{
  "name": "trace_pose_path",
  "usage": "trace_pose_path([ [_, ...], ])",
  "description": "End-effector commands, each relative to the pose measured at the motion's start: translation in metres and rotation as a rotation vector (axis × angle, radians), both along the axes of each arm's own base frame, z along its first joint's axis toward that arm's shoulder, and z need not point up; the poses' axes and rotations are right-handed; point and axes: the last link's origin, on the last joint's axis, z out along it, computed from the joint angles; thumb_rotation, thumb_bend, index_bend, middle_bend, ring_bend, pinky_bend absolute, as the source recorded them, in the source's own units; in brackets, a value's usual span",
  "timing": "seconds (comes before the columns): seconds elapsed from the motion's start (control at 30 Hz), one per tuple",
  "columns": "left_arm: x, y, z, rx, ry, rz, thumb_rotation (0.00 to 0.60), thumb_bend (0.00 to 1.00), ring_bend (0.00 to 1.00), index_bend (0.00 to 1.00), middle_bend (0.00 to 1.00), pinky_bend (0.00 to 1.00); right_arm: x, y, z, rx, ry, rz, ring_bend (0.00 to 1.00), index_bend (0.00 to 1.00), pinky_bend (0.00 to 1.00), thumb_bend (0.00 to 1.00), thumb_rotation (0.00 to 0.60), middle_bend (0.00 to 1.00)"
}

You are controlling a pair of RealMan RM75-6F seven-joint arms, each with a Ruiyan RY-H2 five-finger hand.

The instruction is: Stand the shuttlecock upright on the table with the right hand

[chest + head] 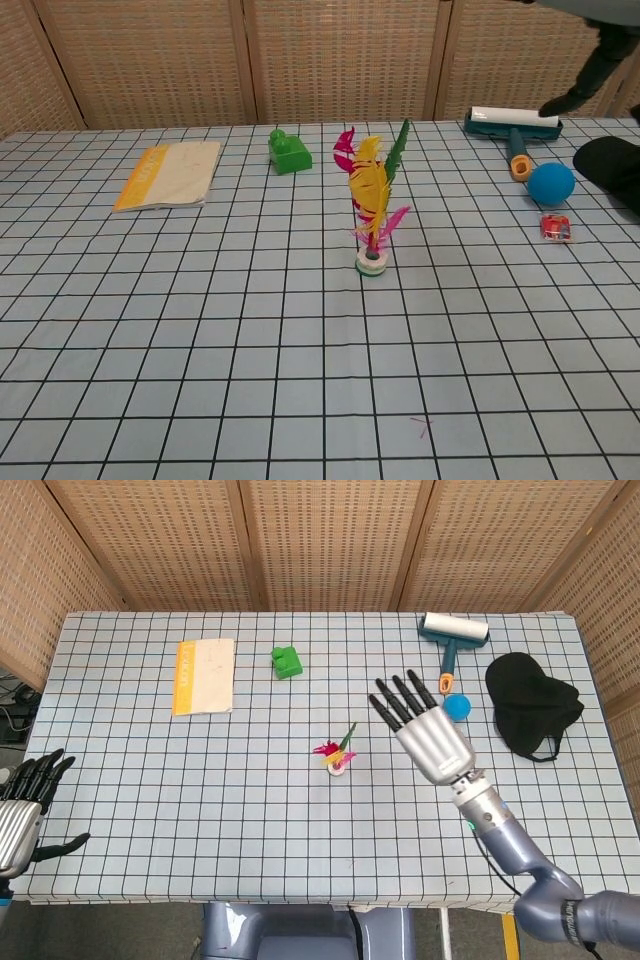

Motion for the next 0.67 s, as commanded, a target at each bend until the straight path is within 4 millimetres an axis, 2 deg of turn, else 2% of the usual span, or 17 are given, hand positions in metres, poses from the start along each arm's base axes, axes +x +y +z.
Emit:
trace_pose_path([
  [0.03, 0.001, -0.001, 0.001, -0.001, -0.002, -0.006, 0.600, 0.00, 0.00, 0.00, 0.00, 0.00, -0.054, 0.026, 0.034, -0.008, -0.131, -0.125, 0.00, 0.00, 0.00, 0.00, 0.600, 0.00],
  [0.13, 0.002, -0.004, 0.001, -0.001, 0.000, -0.016, 0.600, 0.00, 0.00, 0.00, 0.00, 0.00, -0.090, 0.041, 0.045, -0.005, -0.179, -0.200, 0.00, 0.00, 0.00, 0.00, 0.600, 0.00],
  [0.27, 0.002, -0.007, 0.001, 0.000, -0.002, -0.023, 0.600, 0.00, 0.00, 0.00, 0.00, 0.00, -0.133, 0.064, 0.048, -0.015, -0.257, -0.288, 0.00, 0.00, 0.00, 0.00, 0.600, 0.00],
  [0.47, 0.003, -0.008, 0.002, 0.007, -0.005, -0.030, 0.600, 0.00, 0.00, 0.00, 0.00, 0.00, -0.162, 0.087, 0.041, -0.052, -0.309, -0.330, 0.00, 0.00, 0.00, 0.00, 0.600, 0.00],
  [0.67, 0.002, -0.010, 0.001, 0.006, -0.004, -0.028, 0.600, 0.00, 0.00, 0.00, 0.00, 0.00, -0.176, 0.106, 0.036, -0.080, -0.366, -0.333, 0.00, 0.00, 0.00, 0.00, 0.600, 0.00],
])
